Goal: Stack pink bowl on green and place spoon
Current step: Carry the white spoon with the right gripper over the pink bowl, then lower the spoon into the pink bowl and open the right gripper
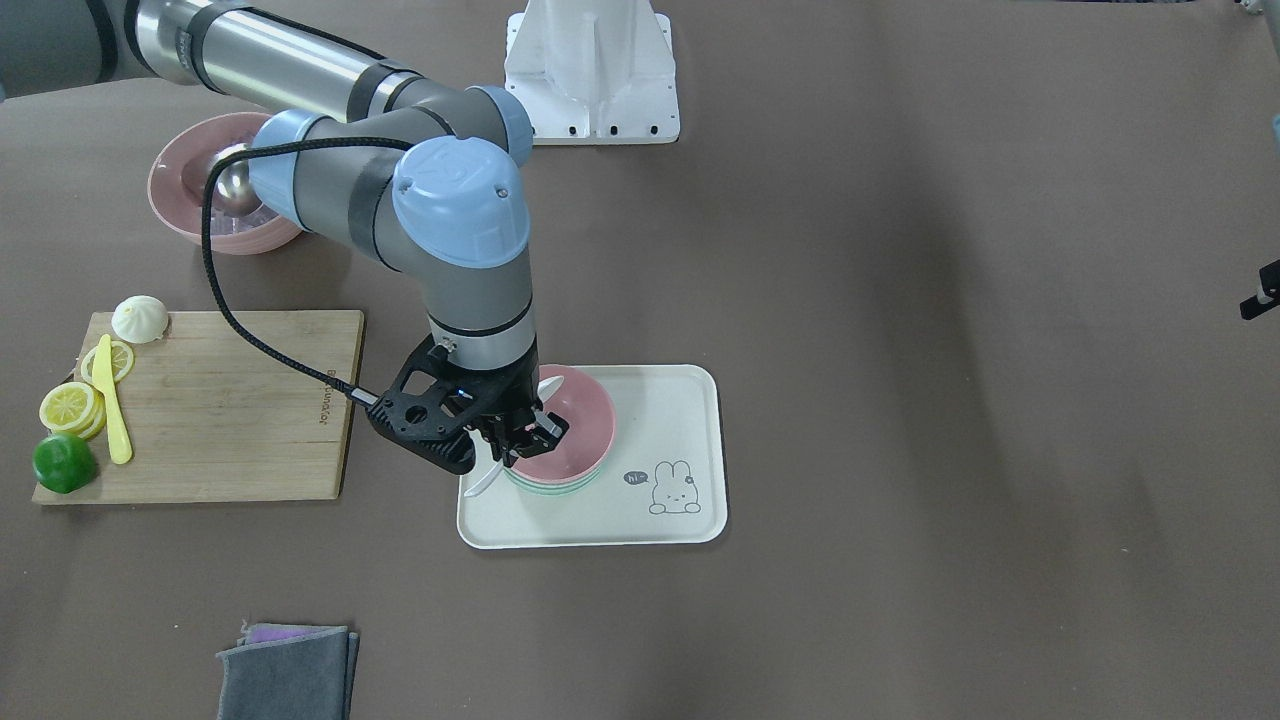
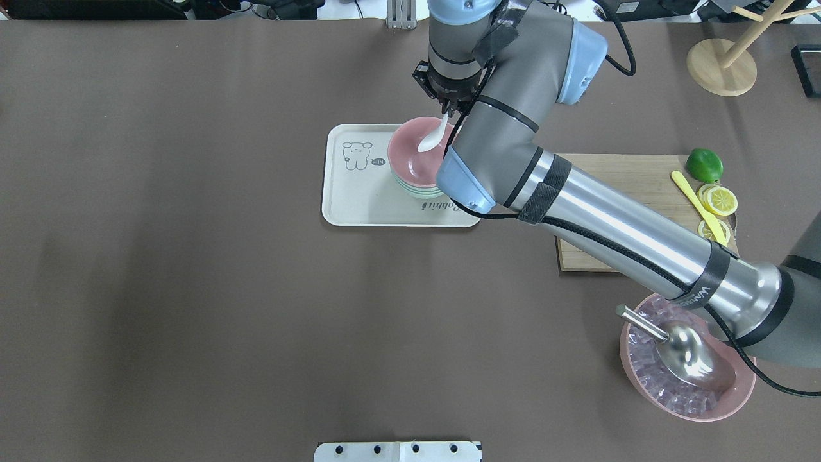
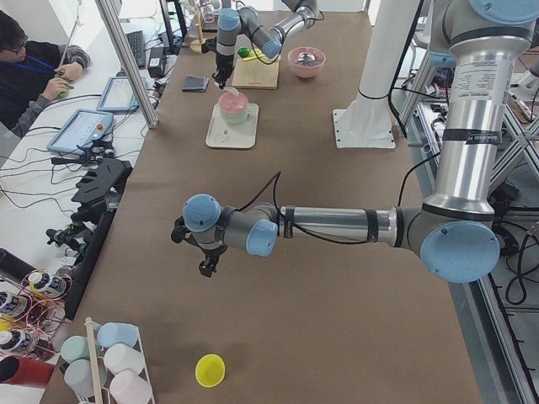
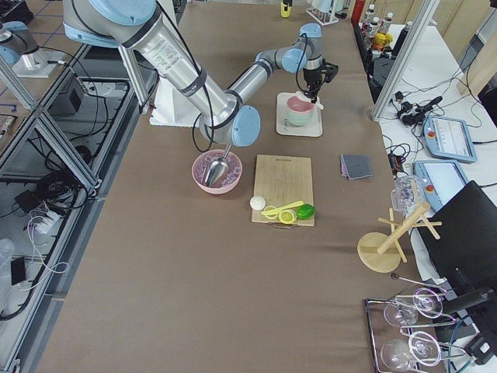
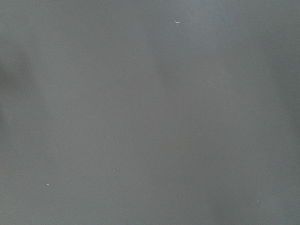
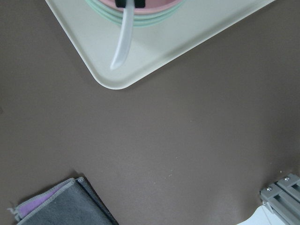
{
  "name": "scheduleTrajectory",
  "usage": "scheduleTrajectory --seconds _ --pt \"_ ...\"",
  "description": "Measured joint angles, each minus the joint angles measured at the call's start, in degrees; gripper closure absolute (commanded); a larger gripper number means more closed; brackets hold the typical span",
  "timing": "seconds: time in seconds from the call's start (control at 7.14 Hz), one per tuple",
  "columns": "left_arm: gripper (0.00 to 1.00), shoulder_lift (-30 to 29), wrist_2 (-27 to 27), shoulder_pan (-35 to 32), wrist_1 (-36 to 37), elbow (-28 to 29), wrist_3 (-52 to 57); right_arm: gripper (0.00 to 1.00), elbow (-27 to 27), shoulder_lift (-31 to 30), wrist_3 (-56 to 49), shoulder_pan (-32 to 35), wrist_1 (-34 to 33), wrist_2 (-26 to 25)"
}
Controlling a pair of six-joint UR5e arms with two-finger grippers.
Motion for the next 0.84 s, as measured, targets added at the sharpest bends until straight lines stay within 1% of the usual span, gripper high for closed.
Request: scheduleTrajectory --seconds 0.14,0.28,0.42,0.84 --pt "0.01 0.0 -0.02 0.0 0.0 -0.03 -0.04 1.0 -0.45 0.3 -0.04 -0.89 0.04 -1.44" --pt "0.02 0.0 -0.04 0.0 0.0 -0.06 -0.06 0.72 -0.68 0.43 -0.08 -1.73 0.83 -2.71" --pt "0.01 0.0 -0.02 0.0 0.0 -0.03 -0.06 0.02 -1.05 0.41 -0.1 -2.3 2.55 -3.42" --pt "0.02 -0.02 -0.03 0.0 0.02 0.01 -0.12 0.0 -1.7 0.35 0.21 -2.98 4.47 -3.81"
